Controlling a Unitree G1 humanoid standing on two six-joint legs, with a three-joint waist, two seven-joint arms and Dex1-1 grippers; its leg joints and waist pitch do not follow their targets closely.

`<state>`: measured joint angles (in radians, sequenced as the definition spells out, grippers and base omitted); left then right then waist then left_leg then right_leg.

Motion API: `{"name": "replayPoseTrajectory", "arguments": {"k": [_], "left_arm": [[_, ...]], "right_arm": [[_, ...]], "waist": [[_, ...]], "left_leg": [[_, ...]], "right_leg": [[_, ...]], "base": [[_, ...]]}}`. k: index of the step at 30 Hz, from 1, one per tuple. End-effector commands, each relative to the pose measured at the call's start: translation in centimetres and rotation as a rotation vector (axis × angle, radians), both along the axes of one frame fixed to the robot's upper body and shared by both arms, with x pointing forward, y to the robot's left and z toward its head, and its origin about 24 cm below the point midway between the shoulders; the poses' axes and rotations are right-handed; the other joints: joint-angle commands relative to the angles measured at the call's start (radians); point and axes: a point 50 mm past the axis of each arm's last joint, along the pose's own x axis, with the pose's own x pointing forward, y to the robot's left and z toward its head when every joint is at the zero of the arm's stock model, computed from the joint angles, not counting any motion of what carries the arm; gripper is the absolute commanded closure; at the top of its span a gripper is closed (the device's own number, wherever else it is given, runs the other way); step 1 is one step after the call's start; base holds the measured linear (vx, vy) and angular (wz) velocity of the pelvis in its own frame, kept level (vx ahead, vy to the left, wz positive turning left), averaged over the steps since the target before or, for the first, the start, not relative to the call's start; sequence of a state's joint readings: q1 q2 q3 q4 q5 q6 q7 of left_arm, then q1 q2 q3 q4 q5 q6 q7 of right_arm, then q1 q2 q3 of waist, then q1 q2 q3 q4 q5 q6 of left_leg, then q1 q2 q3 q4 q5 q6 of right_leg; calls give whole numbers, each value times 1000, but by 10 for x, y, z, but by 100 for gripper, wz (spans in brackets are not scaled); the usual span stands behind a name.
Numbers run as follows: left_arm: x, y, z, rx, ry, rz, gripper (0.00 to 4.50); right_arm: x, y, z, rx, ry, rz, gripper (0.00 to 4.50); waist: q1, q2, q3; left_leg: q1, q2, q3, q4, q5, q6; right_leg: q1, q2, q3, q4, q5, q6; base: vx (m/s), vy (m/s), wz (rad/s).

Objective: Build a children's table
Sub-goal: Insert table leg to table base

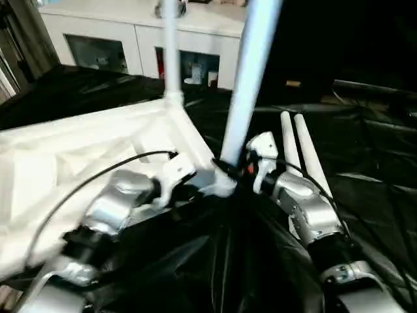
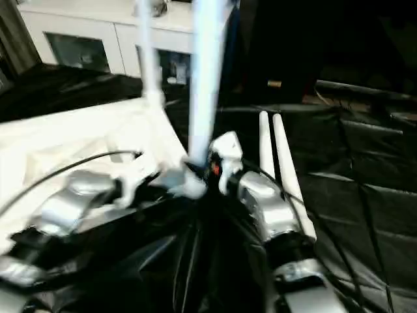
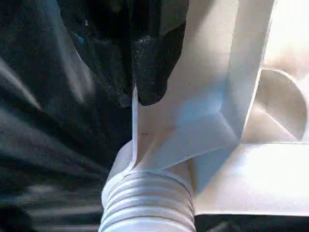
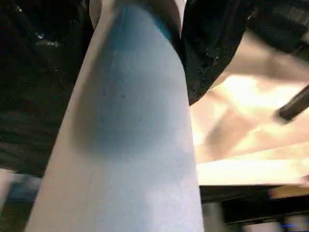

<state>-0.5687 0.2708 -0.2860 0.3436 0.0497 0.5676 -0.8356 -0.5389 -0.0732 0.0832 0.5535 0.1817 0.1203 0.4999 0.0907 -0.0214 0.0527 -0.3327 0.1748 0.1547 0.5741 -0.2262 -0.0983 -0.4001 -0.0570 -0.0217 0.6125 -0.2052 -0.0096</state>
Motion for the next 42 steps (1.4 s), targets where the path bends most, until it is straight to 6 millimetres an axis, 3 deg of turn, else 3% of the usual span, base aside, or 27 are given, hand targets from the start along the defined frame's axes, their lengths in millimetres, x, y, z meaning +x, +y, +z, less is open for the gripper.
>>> {"name": "replayPoseTrajectory", "arguments": {"k": [1, 3, 5, 9, 11, 15, 27, 30, 42], "left_arm": [[17, -27, 31, -63, -118, 69, 450], [17, -38, 27, -65, -105, 96, 450], [16, -48, 20, -39, -96, 106, 450], [14, -51, 16, -7, -88, 154, 450], [15, -49, 16, -1, -87, 168, 450], [17, -46, 16, 8, -83, 189, 450], [15, -43, 14, 8, -74, 179, 450], [14, -43, 16, -5, -85, 161, 450], [6, -39, 23, -27, -148, 2, 450]], "right_arm": [[-19, 15, -55, -71, 290, -66, 261], [-20, 25, -59, -78, 324, -86, 261], [-21, 34, -62, -129, 333, -69, 261], [-19, 38, -60, -153, 336, -89, 261], [-19, 38, -60, -153, 337, -94, 261], [-20, 40, -61, -148, 346, -96, 261], [-18, 40, -59, -150, 339, -65, 261], [-16, 40, -53, -114, 320, -54, 192], [-8, 32, -24, -27, 208, 41, 100]], "waist": [[5, 13, -33], [5, 8, -41], [7, 11, -44], [8, 7, -50], [9, 11, -46], [9, 6, -47], [6, 5, -46], [6, 4, -46], [4, 6, -53]], "left_leg": [[-10, 45, -15, -90, -221, -7], [-13, 42, -13, -86, -189, -2], [-17, 40, -11, -78, -129, 13], [-16, 41, -9, -76, -109, 27], [-14, 42, -9, -81, -150, 24], [-13, 43, -13, -86, -207, 14], [-14, 43, -12, -88, -200, 16], [-16, 44, -14, -89, -204, 16], [-18, 44, -8, -78, -99, 43]], "right_leg": [[33, -79, 44, -96, -352, -165], [40, -80, 45, -91, -304, -174], [45, -79, 43, -84, -193, -194], [51, -77, 40, -77, -124, -201], [46, -77, 40, -84, -170, -196], [43, -82, 43, -93, -292, -158], [40, -80, 43, -95, -286, -150], [40, -81, 43, -95, -298, -147], [53, -79, 42, -77, -100, -201]], "base": [[0, 0, 0], [0, 0, 0], [0, 0, 0], [0, 0, 0], [0, 0, 0], [0, 0, 0], [0, 0, 0], [0, 0, 0], [0, 0, 0]]}}
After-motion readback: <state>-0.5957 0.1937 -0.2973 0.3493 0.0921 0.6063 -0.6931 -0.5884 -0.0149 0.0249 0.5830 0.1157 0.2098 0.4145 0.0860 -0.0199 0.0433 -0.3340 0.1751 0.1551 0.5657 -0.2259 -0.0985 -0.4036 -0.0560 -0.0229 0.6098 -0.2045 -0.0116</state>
